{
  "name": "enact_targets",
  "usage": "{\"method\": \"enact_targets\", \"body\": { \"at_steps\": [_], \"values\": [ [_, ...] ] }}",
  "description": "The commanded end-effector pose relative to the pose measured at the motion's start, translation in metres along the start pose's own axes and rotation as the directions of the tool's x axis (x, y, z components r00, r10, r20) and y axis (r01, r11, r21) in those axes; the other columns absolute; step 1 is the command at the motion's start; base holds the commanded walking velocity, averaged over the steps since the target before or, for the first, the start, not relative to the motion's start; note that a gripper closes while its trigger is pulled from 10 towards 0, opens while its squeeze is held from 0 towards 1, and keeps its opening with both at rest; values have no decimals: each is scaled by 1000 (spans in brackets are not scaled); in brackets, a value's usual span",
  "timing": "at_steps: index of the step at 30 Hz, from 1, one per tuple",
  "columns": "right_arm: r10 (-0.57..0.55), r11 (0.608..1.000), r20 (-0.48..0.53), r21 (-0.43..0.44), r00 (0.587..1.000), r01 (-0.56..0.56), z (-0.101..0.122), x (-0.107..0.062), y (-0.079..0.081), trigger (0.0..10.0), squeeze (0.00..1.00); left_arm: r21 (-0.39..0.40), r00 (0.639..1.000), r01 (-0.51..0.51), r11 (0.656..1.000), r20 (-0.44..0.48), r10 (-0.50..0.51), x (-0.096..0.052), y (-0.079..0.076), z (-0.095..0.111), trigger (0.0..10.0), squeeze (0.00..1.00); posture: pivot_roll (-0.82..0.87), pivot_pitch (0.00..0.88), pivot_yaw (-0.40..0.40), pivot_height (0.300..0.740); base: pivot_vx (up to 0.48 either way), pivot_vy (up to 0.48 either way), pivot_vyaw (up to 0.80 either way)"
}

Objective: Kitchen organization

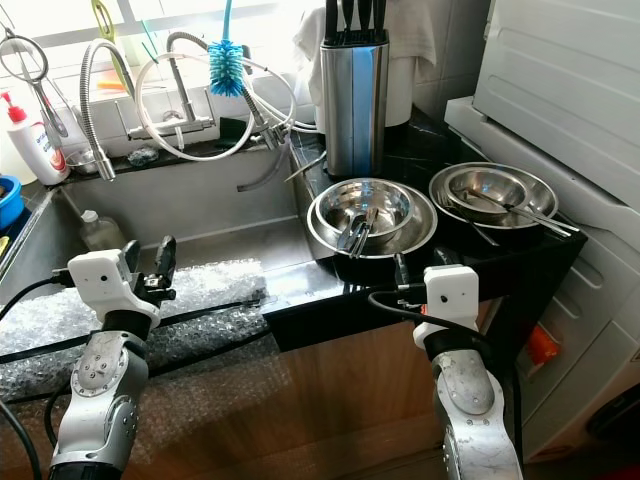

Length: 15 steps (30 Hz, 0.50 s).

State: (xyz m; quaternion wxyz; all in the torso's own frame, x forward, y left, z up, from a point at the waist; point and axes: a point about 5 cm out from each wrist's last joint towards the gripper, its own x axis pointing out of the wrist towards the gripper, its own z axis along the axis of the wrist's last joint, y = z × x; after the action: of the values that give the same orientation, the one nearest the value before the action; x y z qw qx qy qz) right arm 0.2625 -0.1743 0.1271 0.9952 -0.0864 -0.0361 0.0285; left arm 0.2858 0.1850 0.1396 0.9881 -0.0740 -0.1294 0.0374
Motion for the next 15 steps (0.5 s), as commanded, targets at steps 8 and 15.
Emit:
{"method": "enact_targets", "body": {
  "at_steps": [8, 15],
  "values": [
    [34, 999, 31, -16, 999, -34, 7, -1, 10, 10000, 0, -8, 1000, 6, 1000, 21, -6, 11, 0, 11, 10000, 0, -143, 0, 106, 740, 0, 0, 0],
    [57, 998, 34, -43, 998, -56, 7, -3, 15, 10000, 0, -23, 999, 10, 1000, 36, -9, 13, -2, 16, 10000, 0, -142, 0, 108, 740, 0, 0, 0]
  ]
}}
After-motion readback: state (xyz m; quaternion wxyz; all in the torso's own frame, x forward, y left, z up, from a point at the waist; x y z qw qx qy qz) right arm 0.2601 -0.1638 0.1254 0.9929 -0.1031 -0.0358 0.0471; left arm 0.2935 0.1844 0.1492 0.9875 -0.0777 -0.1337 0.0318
